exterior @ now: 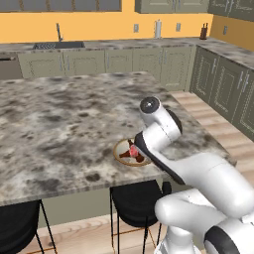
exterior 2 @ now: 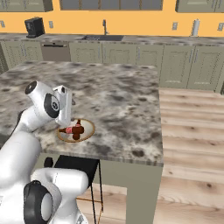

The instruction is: Open the fridge, grab two sodas, and place both sodas inside the bowl with ice on the dining counter.

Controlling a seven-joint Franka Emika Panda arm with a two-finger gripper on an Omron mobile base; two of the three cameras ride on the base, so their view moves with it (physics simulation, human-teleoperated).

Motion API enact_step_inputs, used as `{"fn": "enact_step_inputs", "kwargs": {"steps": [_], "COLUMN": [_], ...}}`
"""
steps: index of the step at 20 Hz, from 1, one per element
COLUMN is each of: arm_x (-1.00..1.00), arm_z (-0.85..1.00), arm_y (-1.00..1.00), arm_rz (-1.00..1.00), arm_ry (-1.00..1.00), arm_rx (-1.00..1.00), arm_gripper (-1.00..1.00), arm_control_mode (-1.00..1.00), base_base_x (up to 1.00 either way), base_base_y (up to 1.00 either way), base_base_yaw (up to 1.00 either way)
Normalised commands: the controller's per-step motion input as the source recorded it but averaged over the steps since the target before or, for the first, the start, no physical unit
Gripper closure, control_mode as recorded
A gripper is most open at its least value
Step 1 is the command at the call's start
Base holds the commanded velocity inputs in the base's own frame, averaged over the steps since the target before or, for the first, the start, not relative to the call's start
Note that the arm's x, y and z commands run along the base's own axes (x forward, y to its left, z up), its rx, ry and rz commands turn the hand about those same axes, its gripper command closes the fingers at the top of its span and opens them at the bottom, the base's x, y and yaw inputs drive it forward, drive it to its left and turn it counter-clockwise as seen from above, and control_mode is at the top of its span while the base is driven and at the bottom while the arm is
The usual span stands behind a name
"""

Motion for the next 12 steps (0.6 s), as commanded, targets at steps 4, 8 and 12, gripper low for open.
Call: {"fn": "enact_step_inputs", "kwargs": {"steps": [4,8,12], "arm_x": [-0.34,-0.34,-0.24], "arm_z": [0.11,0.05,0.20], "arm_y": [-0.08,0.00,0.01], "arm_rz": [-0.08,-0.12,-0.10], "arm_ry": [-0.27,-0.39,-0.36], "arm_rx": [0.00,0.08,0.18], "arm_gripper": [-1.00,-1.00,-1.00], "arm_control_mode": [-1.00,-1.00,-1.00], "base_base_x": [0.00,0.00,0.00], "base_base_y": [0.00,0.00,0.00], "base_base_yaw": [0.00,0.00,0.00]}}
